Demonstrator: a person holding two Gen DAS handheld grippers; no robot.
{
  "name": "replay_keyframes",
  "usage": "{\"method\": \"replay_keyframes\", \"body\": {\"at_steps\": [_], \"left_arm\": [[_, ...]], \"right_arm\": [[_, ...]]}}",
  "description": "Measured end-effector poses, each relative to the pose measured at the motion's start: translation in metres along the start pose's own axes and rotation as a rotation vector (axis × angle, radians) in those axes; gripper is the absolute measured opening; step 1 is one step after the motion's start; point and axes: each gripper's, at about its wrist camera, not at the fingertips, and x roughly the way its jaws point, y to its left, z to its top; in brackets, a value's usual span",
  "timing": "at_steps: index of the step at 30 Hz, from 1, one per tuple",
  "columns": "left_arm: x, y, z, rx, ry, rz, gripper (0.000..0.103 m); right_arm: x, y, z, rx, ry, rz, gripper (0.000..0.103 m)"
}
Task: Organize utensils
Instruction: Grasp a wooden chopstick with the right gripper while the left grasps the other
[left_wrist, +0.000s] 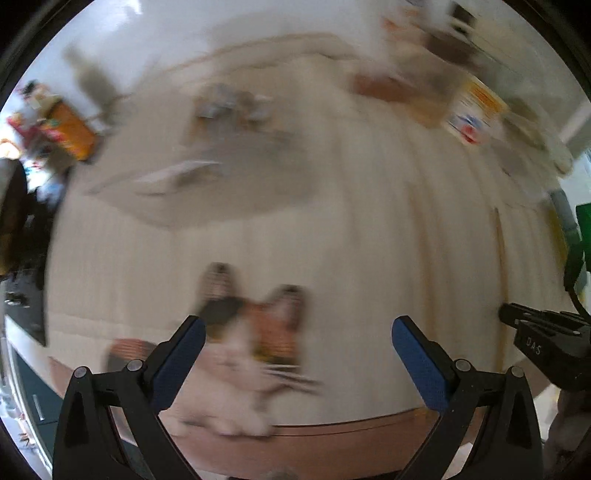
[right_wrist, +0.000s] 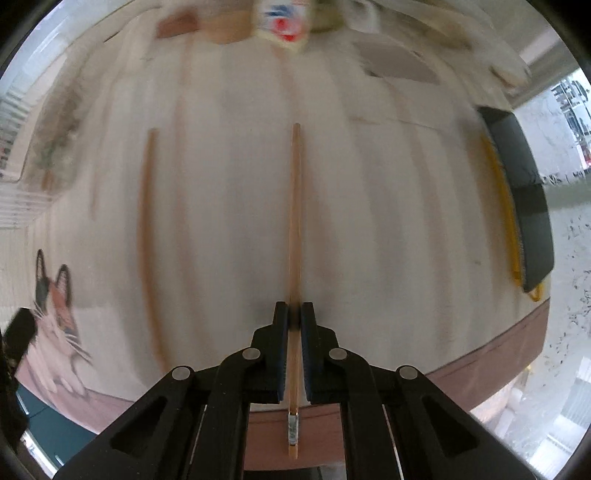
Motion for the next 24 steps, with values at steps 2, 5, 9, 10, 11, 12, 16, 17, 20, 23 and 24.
{"method": "replay_keyframes", "body": {"at_steps": [2,5,9,10,11,12,16,17,20,23,24], "left_arm": [[0.015,-0.024,0.004,0.025,0.051,-0.045,0.096],[0.033,-0.052,0.008,0.034,0.104,-0.074,0.081],[0.048,-0.071,0.011,0.027,0.127,-0.068,0.07],[0.05,-0.073,0.011,0.029,0.127,-0.065,0.066],[0.049,-0.075,0.012,0.026,0.118,-0.067,0.063],[0.049,-0.076,0.012,0.022,0.114,-0.07,0.062],[0.043,-0.08,0.013,0.019,0.093,-0.081,0.012],[0.042,-0.081,0.012,0.02,0.099,-0.079,0.005],[0.04,-0.071,0.008,0.004,0.109,-0.062,0.004],[0.036,-0.055,-0.005,-0.021,0.126,-0.044,0.004],[0.034,-0.048,-0.011,-0.036,0.129,-0.037,0.004]], "right_arm": [[-0.001,-0.022,0.001,0.012,0.003,-0.014,0.007],[-0.003,-0.046,0.002,0.028,0.004,0.002,0.007],[-0.006,-0.062,0.0,0.025,0.001,0.03,0.007],[-0.008,-0.065,0.001,0.02,-0.001,0.03,0.007],[-0.008,-0.067,0.001,0.013,-0.003,0.027,0.007],[-0.009,-0.068,0.002,0.007,-0.006,0.025,0.007],[-0.01,-0.063,-0.007,-0.021,-0.017,0.01,0.007],[-0.009,-0.047,-0.003,-0.025,-0.019,0.005,0.007],[-0.004,-0.031,0.001,-0.039,-0.021,0.005,0.007],[-0.003,-0.021,-0.002,-0.054,-0.001,0.052,0.007],[-0.001,-0.015,-0.006,-0.062,0.003,0.064,0.007]]}}
